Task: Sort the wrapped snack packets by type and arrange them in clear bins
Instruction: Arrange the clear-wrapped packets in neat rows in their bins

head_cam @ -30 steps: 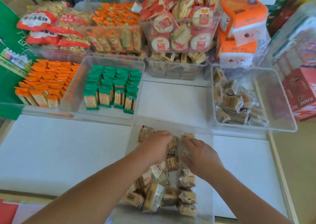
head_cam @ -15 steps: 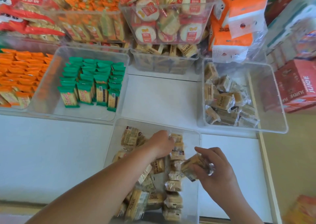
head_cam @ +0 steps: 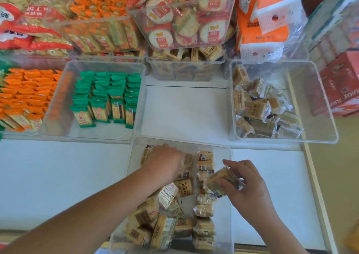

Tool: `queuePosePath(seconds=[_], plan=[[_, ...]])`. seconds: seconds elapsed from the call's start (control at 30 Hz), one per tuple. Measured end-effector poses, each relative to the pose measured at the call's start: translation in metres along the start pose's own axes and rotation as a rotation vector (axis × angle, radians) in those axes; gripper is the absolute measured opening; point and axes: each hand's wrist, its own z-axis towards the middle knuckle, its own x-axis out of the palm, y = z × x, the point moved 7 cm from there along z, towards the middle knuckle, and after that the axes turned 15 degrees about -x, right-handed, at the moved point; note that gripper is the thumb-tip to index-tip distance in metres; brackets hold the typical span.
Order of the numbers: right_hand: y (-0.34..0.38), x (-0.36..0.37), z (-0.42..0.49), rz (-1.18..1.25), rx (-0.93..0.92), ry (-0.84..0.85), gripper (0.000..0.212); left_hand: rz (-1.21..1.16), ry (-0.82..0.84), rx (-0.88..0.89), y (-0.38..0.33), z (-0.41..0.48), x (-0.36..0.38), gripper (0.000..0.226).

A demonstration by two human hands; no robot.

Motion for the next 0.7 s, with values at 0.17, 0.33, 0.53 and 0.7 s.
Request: queuePosePath(seconds=[0.17, 0.33, 0.53, 0.7], plan=[[-0.001, 0.003, -0.004, -0.026, -0.009, -0.023, 0.045, -0.057, -0.002, 0.049, 0.027, -0.014, 0.019, 0.04], [-0.001, 0.003, -0.002, -0.07, 0.006, -0.008, 0.044, -0.445, 0.087, 0.012, 0.036, -0.036, -0.003, 0.052], [0.004, 0.027, 0.044, -0.155, -0.115, 0.131, 0.042, 0.039, 0.069, 0.102, 0.007, -0.015, 0.021, 0.041], [-0.005, 0.018, 0.052, -0.157, -0.112, 0.058, 0.044, 0.268, -0.062, 0.089, -0.012, 0.028, 0.04, 0.054]])
